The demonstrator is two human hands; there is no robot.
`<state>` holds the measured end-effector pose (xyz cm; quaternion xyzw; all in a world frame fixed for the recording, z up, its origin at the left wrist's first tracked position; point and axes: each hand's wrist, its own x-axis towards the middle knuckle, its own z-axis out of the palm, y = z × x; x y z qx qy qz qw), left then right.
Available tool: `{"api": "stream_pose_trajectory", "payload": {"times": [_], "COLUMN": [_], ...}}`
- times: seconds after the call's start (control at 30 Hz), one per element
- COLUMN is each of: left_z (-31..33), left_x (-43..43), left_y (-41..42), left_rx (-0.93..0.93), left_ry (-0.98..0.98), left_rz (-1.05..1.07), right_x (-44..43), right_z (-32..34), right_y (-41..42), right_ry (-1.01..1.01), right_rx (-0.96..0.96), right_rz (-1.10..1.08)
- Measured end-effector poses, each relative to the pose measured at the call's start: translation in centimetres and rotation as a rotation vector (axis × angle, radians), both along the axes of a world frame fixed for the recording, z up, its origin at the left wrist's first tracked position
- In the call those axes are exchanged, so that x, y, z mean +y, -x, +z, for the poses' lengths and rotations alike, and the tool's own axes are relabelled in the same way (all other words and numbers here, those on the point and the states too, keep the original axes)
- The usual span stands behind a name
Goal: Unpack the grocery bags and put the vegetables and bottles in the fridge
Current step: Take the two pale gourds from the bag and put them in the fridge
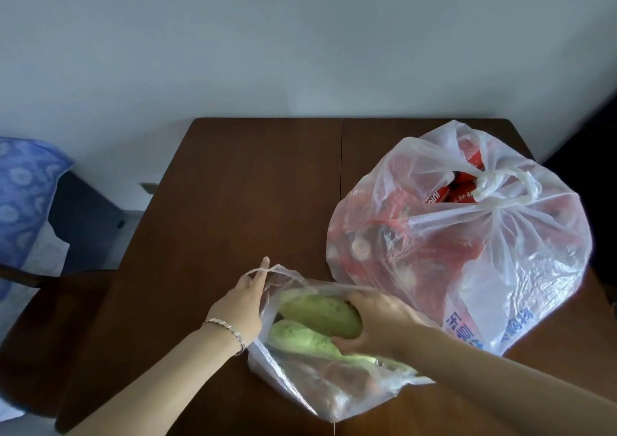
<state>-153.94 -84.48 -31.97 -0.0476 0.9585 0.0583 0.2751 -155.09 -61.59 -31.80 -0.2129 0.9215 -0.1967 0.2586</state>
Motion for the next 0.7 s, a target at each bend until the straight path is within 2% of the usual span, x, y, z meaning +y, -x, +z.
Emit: {"api": "stream_pose_trajectory", "payload": {"times": [0.1, 0.17, 0.2, 0.27, 0.3, 0.33, 0.37, 0.4, 0.47, 0.5, 0.6, 0.67, 0.7], "left_z": [0.6, 1.0, 1.0, 0.0, -0.4, -0.5, -0.6, -0.8, -0.8, -0.7, -2.3, -3.2, -3.8], "left_x": [0.2, 0.4, 0.4, -0.1, -0.1, 0.3, 0.9, 1.5, 3.5, 4.6, 6.0, 6.0, 5.7], "left_y": [0.7, 0.9, 0.9, 0.6, 0.3, -0.2, -0.7, -1.1, -1.3, -1.2, -0.4, 0.0, 0.0], "left_rx": [0.002, 0.008, 0.105, 0.479, 0.67, 0.835, 0.898, 0.877, 0.656, 0.45, -0.032, -0.172, -0.234], "left_ry": [-0.057, -0.002, 0.07, 0.166, 0.127, 0.009, -0.125, -0.225, -0.252, -0.193, 0.088, 0.257, 0.283], "left_rz": [-0.03, -0.091, -0.178, -0.379, -0.473, -0.573, -0.673, -0.809, -0.987, -0.939, -0.539, -0.487, -0.469], "right_x": [2.1, 3.4, 4.0, 5.1, 5.6, 5.9, 6.2, 6.4, 6.5, 6.6, 6.4, 6.4, 6.4], "right_z": [2.4, 3.1, 3.2, 2.7, 2.3, 1.8, 1.5, 1.3, 1.1, 1.0, 0.9, 0.7, 0.7], "right_y": [-1.4, -1.9, -2.1, -2.0, -1.9, -1.8, -1.6, -1.6, -1.5, -1.6, -1.9, -2.2, -2.3], "right_ry": [0.085, 0.174, 0.229, 0.348, 0.409, 0.468, 0.524, 0.578, 0.638, 0.65, 0.649, 0.622, 0.61], "right_rx": [-0.07, -0.122, -0.124, -0.062, -0.016, 0.028, 0.061, 0.084, 0.11, 0.12, 0.144, 0.152, 0.148], "right_rz": [0.056, 0.013, -0.05, -0.245, -0.351, -0.448, -0.532, -0.599, -0.683, -0.708, -0.773, -0.784, -0.784]}}
